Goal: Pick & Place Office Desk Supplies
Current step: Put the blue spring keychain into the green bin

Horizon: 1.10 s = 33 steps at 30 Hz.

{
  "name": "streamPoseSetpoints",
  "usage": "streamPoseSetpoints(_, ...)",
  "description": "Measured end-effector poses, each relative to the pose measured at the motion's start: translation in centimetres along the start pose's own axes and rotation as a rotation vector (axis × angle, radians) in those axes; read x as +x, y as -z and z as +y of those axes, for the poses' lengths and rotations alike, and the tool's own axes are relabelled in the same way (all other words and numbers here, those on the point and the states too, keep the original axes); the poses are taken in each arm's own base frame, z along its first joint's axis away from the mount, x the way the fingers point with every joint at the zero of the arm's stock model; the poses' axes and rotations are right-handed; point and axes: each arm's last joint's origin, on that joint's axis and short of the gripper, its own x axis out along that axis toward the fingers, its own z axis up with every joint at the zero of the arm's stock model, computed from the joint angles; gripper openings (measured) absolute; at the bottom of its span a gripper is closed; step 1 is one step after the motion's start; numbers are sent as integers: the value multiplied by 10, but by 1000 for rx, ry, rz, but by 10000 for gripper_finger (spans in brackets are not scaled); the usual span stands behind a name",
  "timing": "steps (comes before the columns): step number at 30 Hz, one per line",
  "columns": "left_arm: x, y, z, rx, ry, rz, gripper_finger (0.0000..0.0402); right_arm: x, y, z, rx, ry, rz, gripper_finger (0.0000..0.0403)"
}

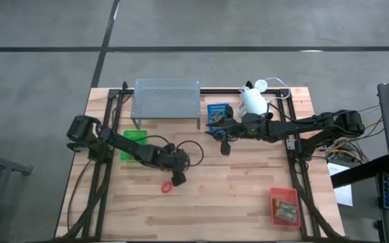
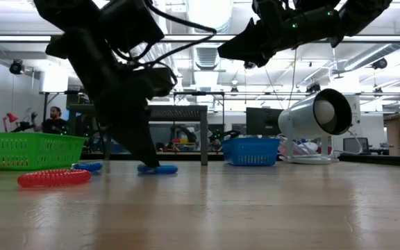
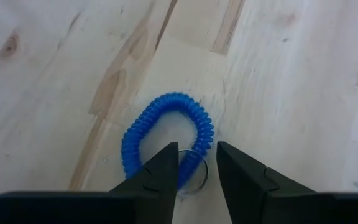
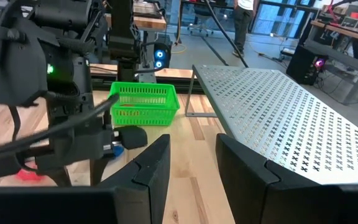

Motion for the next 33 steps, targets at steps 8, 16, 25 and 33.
streamPoseSetpoints(8,-25,-12,1,-16,1,-97,118,0,0,0,0,0,0,127)
streamPoseSetpoints(16,-34,-17,0,-21,18,-142,121,0,0,0,0,0,0,127)
streamPoseSetpoints(25,-34,-19,-1,-27,40,-152,218,0,0,0,0,0,0,127)
streamPoseSetpoints(33,-21,-17,-3,-30,38,-163,272,0,0,0,0,0,0,127)
